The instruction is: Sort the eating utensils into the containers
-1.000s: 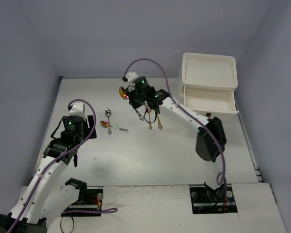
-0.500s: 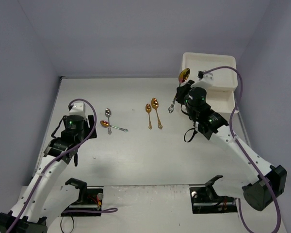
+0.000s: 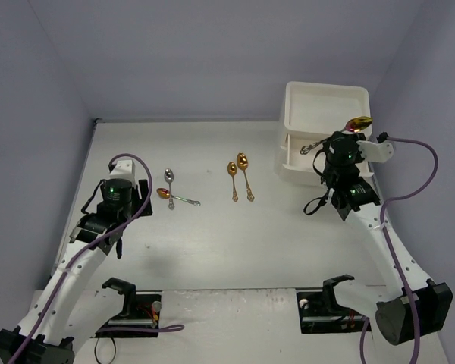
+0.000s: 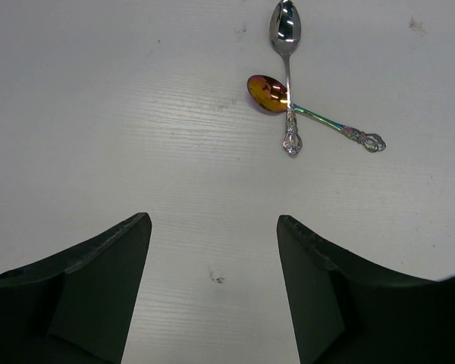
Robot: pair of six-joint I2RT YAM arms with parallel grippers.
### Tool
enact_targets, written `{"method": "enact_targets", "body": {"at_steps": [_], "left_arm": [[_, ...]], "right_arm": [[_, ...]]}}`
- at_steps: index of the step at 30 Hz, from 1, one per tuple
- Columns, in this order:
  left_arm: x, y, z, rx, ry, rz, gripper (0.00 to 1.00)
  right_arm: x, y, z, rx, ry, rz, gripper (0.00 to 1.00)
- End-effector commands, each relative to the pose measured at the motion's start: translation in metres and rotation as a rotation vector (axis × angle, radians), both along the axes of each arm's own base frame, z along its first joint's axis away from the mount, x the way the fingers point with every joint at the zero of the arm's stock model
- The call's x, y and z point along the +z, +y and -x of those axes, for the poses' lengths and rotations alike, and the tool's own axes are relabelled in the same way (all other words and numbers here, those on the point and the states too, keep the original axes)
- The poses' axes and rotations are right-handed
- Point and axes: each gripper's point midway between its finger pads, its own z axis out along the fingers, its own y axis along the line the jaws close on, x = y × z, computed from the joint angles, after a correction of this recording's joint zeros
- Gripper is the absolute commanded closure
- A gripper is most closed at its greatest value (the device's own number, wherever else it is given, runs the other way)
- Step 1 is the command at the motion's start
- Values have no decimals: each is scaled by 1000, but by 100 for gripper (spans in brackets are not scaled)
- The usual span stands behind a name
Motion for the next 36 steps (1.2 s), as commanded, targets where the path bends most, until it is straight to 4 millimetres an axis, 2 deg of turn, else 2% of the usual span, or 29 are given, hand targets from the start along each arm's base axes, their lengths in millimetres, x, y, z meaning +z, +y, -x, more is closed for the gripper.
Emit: {"method": "enact_targets", "body": {"at_steps": [1,4,5,7,10,15,20,23,25,28,30,31,33,36], "left_arm": [[11,0,-8,9,-47,11,36],[10,1,-9,12,-44,7,36],[10,1,-9,13,-43,6,36],[10,2,-8,15,-42,4,36],[9,2,-8,16,-41,3,36],[8,1,-9,14,-34,2,36],[7,0,-10,11,-30,4,36],[7,0,-10,10,-29,5,36],[6,0,-11,9,-28,5,36],[6,-1,-11,7,-24,5,36],[5,-1,-11,8,-23,4,36],[5,0,-11,9,-22,4,36],[6,0,-10,10,-24,4,36],[5,0,-10,9,-22,5,36]], "right_arm": [[2,-14,-18,-52,-78,-132,100],[-11,-14,-25,-54,-52,-142,100],[-15,-13,-27,-51,-43,-142,97],[-21,-11,-29,-43,-25,-136,90],[-23,-7,-32,-10,-4,-110,71],[-12,3,-33,75,21,-19,55],[2,21,-38,214,51,127,49],[23,59,-56,410,57,300,48],[33,100,-62,555,58,450,47],[29,152,-60,696,99,659,47],[18,191,-62,791,124,723,47],[1,210,-63,846,165,747,47],[-12,224,-63,874,207,767,47],[-53,254,-63,878,296,785,47]]}}
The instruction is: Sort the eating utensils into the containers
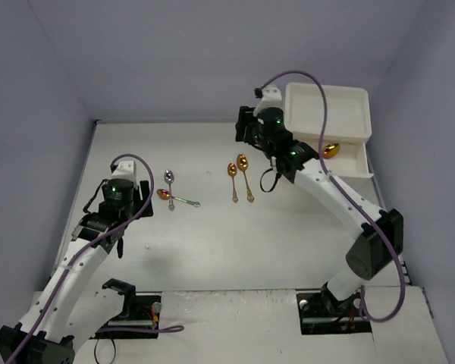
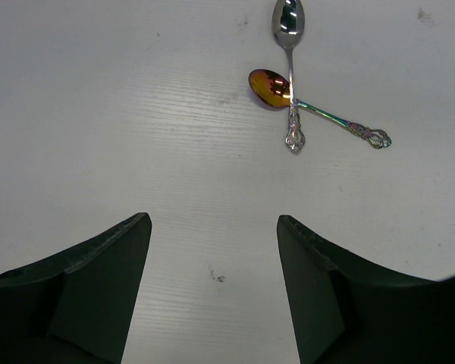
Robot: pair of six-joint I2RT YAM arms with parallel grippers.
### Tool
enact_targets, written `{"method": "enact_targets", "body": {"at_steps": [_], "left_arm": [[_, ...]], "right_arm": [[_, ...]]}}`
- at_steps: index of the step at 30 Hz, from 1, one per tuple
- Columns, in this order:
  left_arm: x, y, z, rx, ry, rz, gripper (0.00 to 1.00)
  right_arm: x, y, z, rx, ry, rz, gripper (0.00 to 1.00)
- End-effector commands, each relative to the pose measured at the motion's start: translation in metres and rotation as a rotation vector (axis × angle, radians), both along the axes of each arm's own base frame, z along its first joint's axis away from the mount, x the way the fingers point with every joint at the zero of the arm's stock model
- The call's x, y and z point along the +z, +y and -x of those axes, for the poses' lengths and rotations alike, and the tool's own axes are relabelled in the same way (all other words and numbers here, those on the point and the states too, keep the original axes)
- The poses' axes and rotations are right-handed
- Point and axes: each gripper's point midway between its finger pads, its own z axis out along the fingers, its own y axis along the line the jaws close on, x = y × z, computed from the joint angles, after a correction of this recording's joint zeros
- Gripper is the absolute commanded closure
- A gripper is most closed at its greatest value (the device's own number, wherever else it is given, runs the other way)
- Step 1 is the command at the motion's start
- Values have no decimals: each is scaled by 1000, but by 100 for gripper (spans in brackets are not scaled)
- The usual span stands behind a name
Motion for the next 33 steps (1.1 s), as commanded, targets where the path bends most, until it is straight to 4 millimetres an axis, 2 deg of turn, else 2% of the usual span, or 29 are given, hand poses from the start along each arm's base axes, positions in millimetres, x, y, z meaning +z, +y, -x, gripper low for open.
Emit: {"method": "enact_targets", "body": {"at_steps": [1,4,9,19,23,30,33], "left_arm": [[11,0,-9,8,-46,12,36],[10,0,-9,9,-44,12,36],[10,1,-9,11,-41,7,36],[7,0,-9,8,-31,7,36],[6,0,-10,8,-26,6,36],[4,-1,-11,5,-17,6,36],[3,-1,-11,4,-14,4,36]], "right_arm": [[-50,25,-4,-3,71,145,48],[-89,39,-11,-3,144,149,48],[-146,51,-21,-4,238,179,49],[-233,45,-30,-58,395,198,56],[-257,39,-27,-73,441,204,60],[-279,37,-26,-66,486,212,64],[-287,41,-24,-42,502,216,72]]}}
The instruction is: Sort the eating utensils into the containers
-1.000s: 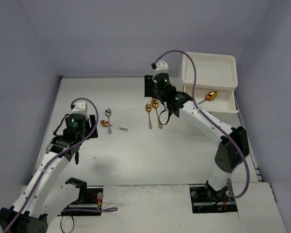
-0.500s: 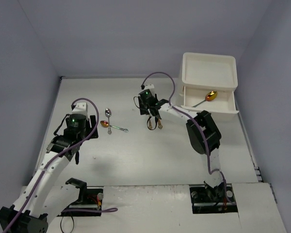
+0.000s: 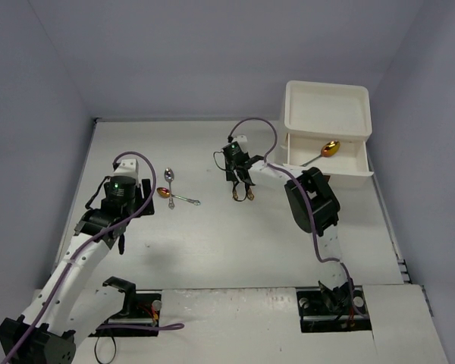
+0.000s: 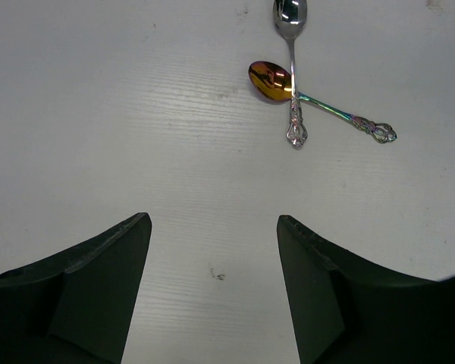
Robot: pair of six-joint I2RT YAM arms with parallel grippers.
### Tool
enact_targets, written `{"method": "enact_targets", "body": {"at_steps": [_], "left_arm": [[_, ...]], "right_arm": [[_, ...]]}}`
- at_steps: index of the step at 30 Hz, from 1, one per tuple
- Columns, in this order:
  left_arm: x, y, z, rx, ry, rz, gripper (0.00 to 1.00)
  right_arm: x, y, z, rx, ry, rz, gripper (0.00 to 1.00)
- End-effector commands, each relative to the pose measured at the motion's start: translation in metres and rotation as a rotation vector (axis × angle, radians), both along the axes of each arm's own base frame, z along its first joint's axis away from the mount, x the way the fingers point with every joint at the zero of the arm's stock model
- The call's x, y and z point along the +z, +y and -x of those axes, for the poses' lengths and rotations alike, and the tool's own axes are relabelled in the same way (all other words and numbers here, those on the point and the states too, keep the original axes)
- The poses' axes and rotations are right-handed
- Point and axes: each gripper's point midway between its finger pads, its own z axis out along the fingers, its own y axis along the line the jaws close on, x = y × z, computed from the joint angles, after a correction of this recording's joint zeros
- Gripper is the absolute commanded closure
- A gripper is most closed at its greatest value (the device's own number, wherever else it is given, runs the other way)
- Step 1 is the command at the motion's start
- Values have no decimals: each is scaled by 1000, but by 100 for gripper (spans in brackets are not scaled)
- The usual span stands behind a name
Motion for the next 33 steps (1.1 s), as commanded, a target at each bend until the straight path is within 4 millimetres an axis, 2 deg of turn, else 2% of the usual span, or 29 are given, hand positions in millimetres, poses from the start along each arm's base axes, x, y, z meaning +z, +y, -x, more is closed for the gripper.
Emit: {"method": "enact_targets", "body": {"at_steps": [1,7,11,16,20,23,25,27,28,30,31,32,33], "left_arm": [[10,0,-10,8,-42,8,36],[10,1,-10,9,-42,7,36],[10,0,-10,8,-41,7,36],[11,0,-10,6,-44,10,36],[12,-1,-10,4,-48,15,36],[13,-1,-10,2,-51,17,36],[14,-1,-10,2,-56,20,36],[13,-1,-9,3,-54,19,36],[13,-1,-9,4,-55,19,36],[12,-1,-9,8,-49,17,36],[12,-1,-10,8,-47,17,36],[11,-1,-10,8,-44,17,36],[12,-1,-10,6,-44,21,36]], "right_arm": [[4,12,-7,17,-10,-44,75],[-9,25,8,79,30,-45,99],[13,49,16,145,16,-102,100],[103,75,13,187,-128,-208,100],[191,72,12,173,-272,-296,100],[249,48,15,111,-377,-338,100],[276,22,16,27,-427,-373,100],[306,-15,16,-55,-478,-426,100],[300,-18,17,-73,-462,-437,100],[323,-76,18,-214,-514,-505,100],[324,-94,20,-267,-526,-522,100],[315,-108,23,-308,-521,-522,100],[326,-126,31,-364,-559,-546,100]]}}
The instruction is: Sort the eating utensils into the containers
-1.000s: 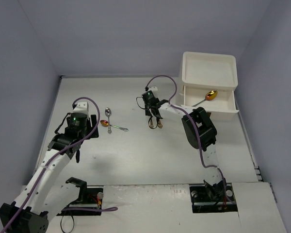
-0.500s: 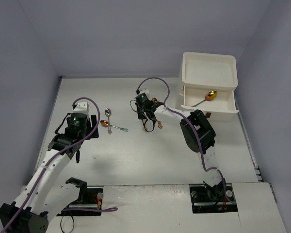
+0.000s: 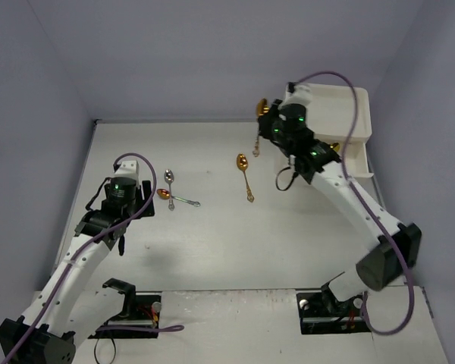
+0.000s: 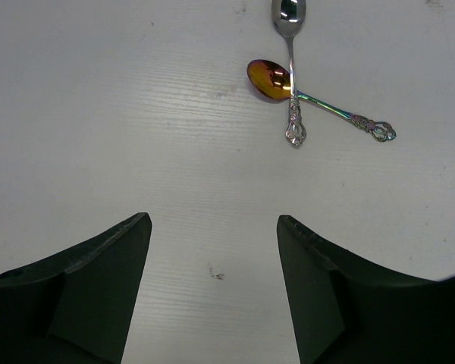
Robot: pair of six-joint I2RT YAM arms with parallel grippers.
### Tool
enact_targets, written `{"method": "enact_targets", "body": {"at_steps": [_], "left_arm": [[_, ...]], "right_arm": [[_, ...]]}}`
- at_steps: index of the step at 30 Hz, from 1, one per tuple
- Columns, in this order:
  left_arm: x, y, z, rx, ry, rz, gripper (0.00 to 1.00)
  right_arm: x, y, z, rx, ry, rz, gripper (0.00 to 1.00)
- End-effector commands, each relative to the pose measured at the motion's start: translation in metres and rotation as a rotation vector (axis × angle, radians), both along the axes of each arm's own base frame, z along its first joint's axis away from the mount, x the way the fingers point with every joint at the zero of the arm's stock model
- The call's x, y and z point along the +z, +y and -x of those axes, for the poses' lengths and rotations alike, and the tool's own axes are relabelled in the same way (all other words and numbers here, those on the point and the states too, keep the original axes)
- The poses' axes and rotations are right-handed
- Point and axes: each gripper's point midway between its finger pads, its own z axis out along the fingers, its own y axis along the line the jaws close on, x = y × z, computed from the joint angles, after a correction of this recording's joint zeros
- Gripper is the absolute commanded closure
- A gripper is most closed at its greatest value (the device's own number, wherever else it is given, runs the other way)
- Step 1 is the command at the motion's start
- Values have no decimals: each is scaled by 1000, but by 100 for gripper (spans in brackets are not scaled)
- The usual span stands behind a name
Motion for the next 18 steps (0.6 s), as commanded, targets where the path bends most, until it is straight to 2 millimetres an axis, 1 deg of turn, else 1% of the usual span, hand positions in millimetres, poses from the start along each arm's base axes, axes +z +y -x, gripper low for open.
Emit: {"method": "enact_targets", "body": {"at_steps": [1,2,3,4,6,7,8,9,10,11,13,14,17,18], "left_arm": [[13,-1,-9,7,-50,22,36],[13,-1,-9,9,-49,22,36],[13,-1,-9,10,-50,24,36],[13,-1,-9,10,-49,24,36],[12,-1,-9,10,-47,24,36],[12,-1,-9,10,-46,25,36],[12,-1,-10,9,-45,26,36],[11,-2,-9,7,-43,27,36],[12,-2,-10,6,-44,28,36],[11,-2,-10,5,-43,29,36],[11,-3,-10,3,-41,30,36],[10,-3,-10,2,-40,30,36],[11,-3,-10,0,-40,32,36],[11,-4,-10,0,-40,33,36]], "right_arm": [[18,-88,14,-291,-49,-170,100],[9,-107,15,-371,-43,-190,100],[19,-127,25,-449,-79,-226,100],[21,-143,29,-507,-95,-264,100],[18,-171,36,-595,-110,-306,100],[14,-181,39,-625,-110,-320,100],[10,-187,42,-639,-105,-328,100],[7,-200,42,-681,-107,-370,100],[0,-207,44,-711,-101,-406,100],[-6,-210,46,-724,-95,-413,100],[-22,-223,45,-783,-77,-455,100],[-29,-226,42,-799,-63,-467,100],[-51,-226,29,-806,-5,-484,100],[-55,-225,26,-803,8,-489,100]]}}
